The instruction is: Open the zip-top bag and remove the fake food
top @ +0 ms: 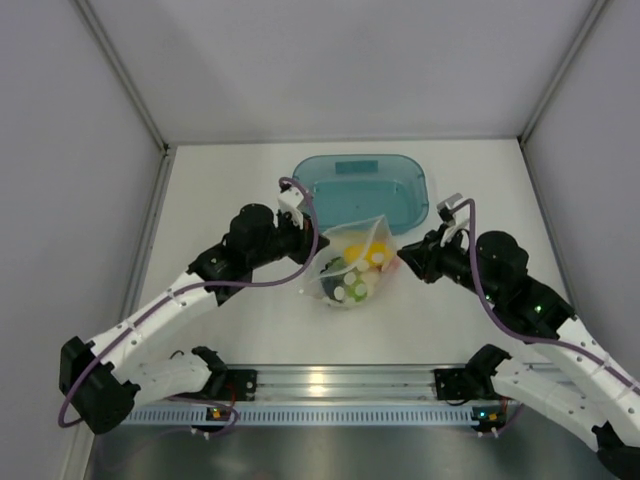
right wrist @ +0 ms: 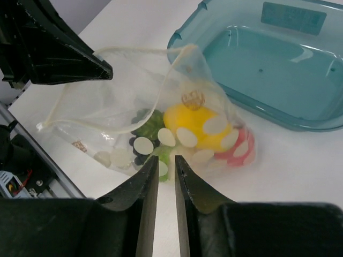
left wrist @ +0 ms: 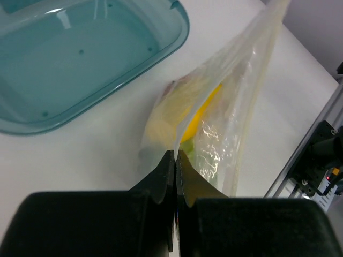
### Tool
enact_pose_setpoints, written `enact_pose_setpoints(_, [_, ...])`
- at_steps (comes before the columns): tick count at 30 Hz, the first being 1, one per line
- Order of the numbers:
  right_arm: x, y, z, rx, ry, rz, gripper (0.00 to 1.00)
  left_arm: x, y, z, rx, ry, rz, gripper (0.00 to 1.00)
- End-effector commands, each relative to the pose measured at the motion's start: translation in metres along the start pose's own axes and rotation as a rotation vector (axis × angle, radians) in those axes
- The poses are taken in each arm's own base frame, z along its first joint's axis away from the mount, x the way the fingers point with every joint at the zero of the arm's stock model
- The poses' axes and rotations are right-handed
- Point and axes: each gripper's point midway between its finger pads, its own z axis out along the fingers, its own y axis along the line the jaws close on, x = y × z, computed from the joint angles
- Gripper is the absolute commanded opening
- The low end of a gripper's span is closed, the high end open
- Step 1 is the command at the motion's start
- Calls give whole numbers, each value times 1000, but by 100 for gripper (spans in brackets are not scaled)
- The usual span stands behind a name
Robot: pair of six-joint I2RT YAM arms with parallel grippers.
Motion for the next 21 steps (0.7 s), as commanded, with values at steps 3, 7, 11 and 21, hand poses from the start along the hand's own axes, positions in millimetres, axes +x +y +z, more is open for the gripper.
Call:
enact_pose_setpoints(3, [-46, 9, 1, -5, -123, 98, 24, -11, 20, -29, -212, -18, -202, 0])
enact_pose_setpoints(7, [-48, 32, 17, -125, -116, 212, 29, -8, 8, -28, -181, -19, -371, 0])
enact_pose_setpoints(11, [-39, 42, 40, -167, -65, 378, 39, -25, -15, -25, -188, -78, -425, 0])
enact_pose_setpoints(21, [-2, 22, 83, -17, 34, 477, 57, -33, -55, -4, -129, -138, -450, 0])
